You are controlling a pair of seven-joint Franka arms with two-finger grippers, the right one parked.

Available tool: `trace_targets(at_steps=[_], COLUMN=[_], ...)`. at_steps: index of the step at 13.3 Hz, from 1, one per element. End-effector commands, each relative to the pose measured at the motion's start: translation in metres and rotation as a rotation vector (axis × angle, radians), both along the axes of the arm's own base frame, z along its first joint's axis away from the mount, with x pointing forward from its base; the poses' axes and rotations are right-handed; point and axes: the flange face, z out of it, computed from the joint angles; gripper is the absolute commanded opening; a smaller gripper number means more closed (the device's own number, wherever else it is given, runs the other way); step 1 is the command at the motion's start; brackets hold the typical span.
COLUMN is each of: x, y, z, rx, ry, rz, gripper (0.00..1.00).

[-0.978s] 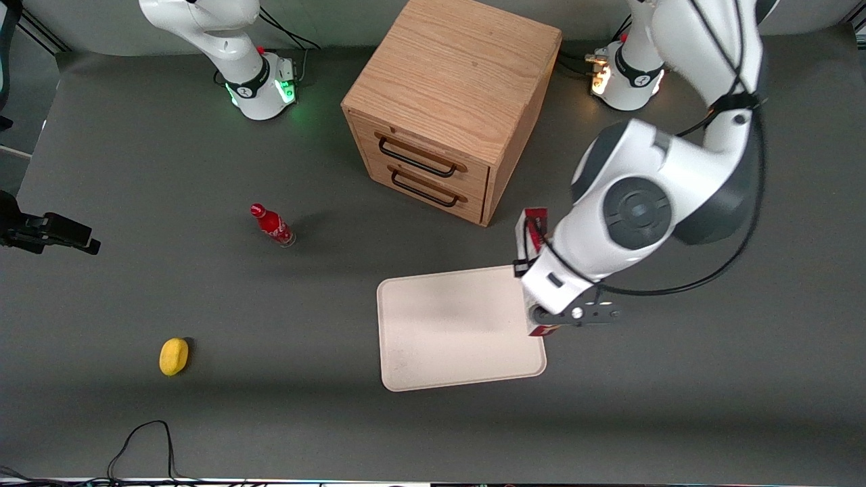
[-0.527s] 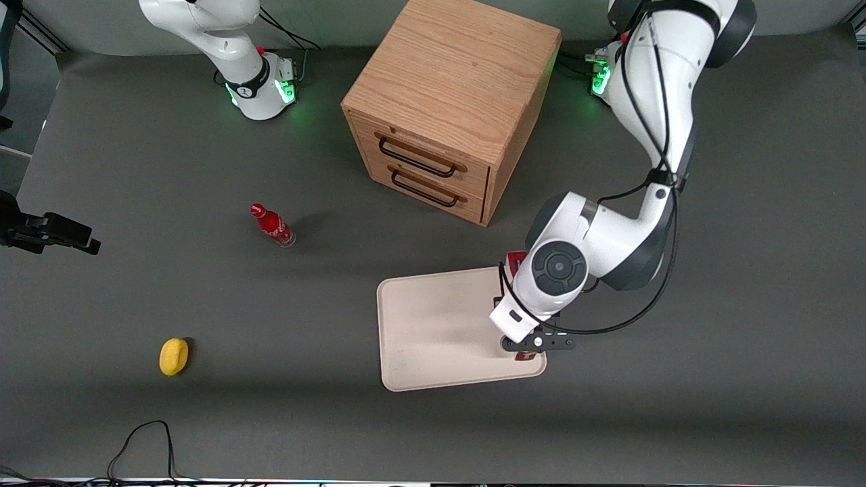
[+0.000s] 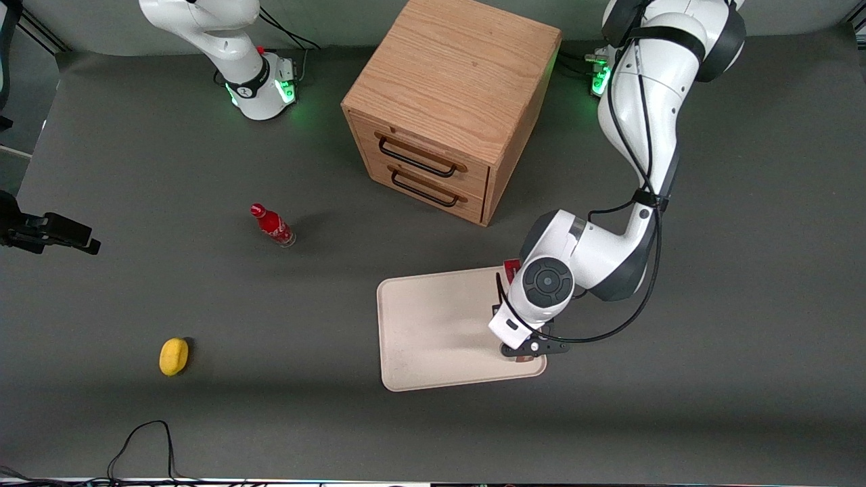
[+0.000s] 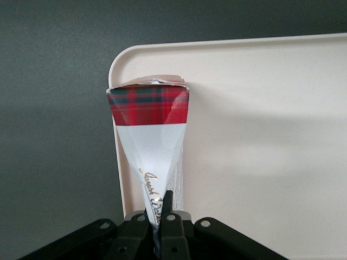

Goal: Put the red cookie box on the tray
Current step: 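Lower the held cookie box onto the white tray, then open the left gripper and raise it away from the tray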

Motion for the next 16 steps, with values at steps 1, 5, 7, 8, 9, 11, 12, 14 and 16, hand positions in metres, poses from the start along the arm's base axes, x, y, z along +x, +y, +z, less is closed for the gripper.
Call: trace_targets(at_steps=[1,5,7,8,9,11,12,14,16], x=[0.001,0.008,0.000,-0.009,-0.014,-0.023,-0.026,-0.049,-0.082], y=[0.001,0.010,0.035,0.053,0.075,0.120,0.150,0.196,0.235], z=[0.002,0.045,0.094,0.117,0.141,0.187,0.209,0.250,0.288], rx=[0.017,0.030,0.030,0.037,0.044,0.069,0.080,0.077,0.055], ry=[-0.032,-0.105,-0.125,-0.129,-0.141,-0.133,-0.123,-0.124,-0.145], rz=[0.011,-0.010,-0.004,-0.011,-0.015,-0.029,-0.019,-0.014,0.039], gripper=[0.94,1.00,1.00,1.00,1.00,1.00,1.00,1.00,1.00])
